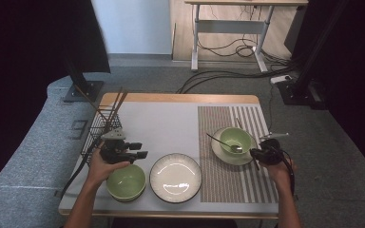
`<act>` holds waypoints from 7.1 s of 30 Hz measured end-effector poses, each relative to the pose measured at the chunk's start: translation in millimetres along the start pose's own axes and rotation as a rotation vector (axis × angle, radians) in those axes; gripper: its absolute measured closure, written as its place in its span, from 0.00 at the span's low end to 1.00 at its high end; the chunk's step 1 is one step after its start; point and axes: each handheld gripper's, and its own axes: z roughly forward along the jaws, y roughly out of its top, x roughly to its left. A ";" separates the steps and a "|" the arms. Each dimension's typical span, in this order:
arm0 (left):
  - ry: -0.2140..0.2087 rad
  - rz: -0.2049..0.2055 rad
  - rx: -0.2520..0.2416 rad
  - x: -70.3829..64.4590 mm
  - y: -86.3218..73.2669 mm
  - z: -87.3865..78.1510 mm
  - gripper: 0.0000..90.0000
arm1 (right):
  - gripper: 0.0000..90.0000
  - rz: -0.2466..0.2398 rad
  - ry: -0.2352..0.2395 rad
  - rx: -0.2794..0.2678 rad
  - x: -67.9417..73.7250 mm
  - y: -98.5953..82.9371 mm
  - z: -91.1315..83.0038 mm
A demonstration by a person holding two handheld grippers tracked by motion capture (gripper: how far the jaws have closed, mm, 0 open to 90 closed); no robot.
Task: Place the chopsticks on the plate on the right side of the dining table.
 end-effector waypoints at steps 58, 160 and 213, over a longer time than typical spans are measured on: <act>0.004 -0.004 -0.014 1.5 0.5 -5.1 0.55 | 0.71 0.021 0.015 -0.070 -7.5 -8.4 -20.7; 0.221 -0.161 -0.184 82.7 3.6 -97.6 0.51 | 0.58 -0.087 0.252 -0.281 88.5 21.9 -6.0; 0.333 -0.219 -0.163 151.6 0.3 -100.8 0.51 | 0.59 -0.086 0.237 -0.279 89.7 15.9 -9.4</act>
